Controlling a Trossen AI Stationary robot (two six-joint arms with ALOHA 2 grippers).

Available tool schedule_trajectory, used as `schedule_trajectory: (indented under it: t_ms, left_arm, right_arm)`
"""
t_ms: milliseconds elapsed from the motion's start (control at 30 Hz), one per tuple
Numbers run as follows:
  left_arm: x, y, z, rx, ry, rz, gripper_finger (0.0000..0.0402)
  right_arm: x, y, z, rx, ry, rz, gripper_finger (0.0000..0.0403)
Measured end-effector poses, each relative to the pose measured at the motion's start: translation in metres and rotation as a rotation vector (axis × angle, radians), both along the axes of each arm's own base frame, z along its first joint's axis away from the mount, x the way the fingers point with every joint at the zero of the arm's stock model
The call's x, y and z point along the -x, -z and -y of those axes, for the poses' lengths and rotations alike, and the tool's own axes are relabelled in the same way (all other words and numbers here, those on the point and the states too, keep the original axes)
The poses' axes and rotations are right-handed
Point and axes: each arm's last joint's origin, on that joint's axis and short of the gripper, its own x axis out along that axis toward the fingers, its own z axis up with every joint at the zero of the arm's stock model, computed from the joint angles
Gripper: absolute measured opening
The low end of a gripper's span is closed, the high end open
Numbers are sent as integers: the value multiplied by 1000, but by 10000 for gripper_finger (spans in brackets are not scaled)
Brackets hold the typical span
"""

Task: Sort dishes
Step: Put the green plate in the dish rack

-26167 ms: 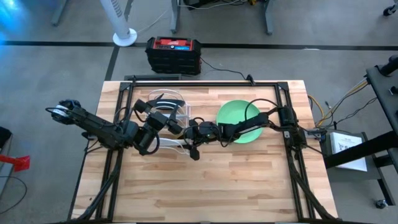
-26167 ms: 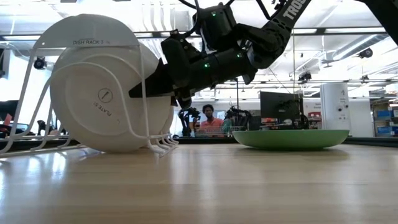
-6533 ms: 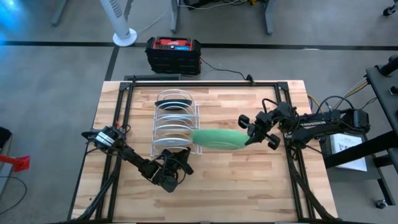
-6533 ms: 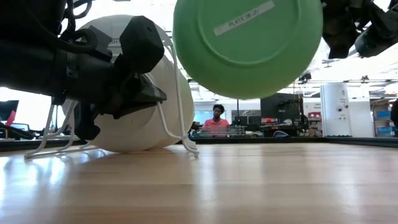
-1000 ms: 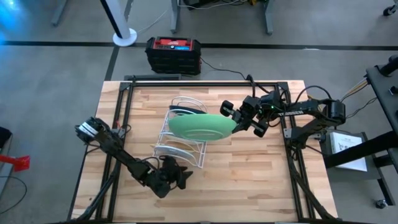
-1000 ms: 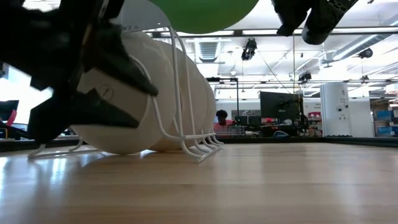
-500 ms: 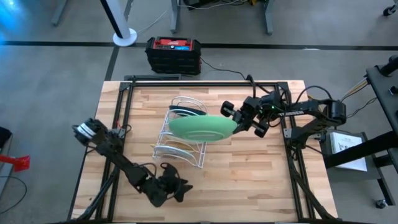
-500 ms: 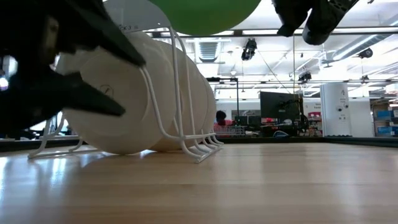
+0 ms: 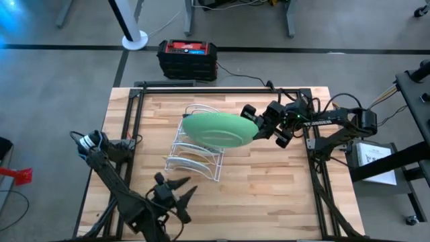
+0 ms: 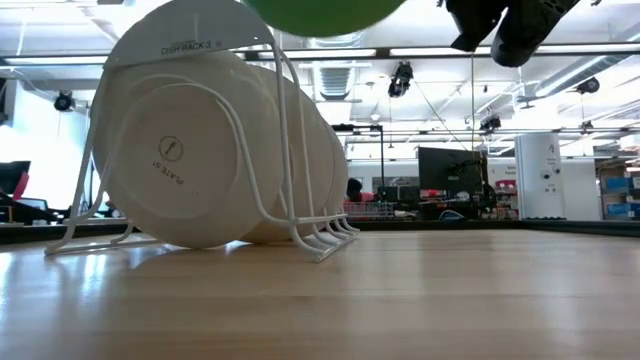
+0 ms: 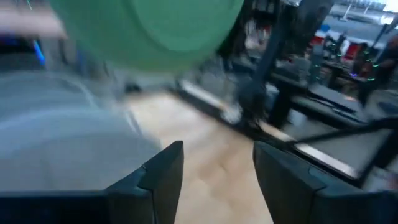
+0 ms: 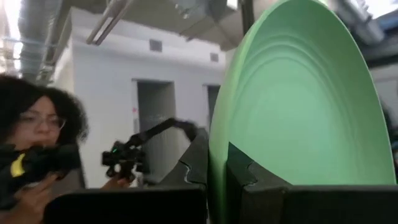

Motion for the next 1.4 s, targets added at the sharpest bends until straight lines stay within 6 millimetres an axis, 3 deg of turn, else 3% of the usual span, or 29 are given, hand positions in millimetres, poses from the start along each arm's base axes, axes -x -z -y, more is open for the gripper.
schedule_trajectory:
  t_ms: [233, 433, 567, 933, 1067, 1400]
  left_arm:
    - [-6, -33, -19, -188, -62, -110, 157]
    - [-1, -43, -46, -90, -114, -249, 153]
    - [6, -40, -57, 20, -170, -330, 153]
    - [9, -43, -61, 19, -169, -350, 153]
    - [4, -44, -66, -24, -182, -339, 153]
    - [-16, -46, -97, -131, -265, -427, 153]
  right_arm:
    - [-5, 1, -10, -84, 7, -20, 0]
    - [-4, -1, -17, -119, -31, -42, 0]
    - [-2, 6, -22, -126, -80, -95, 0]
    - [25, 28, -26, -182, -104, -212, 0]
    - [39, 30, -28, -206, -68, -208, 0]
    - [60, 72, -36, -231, 13, -391, 0]
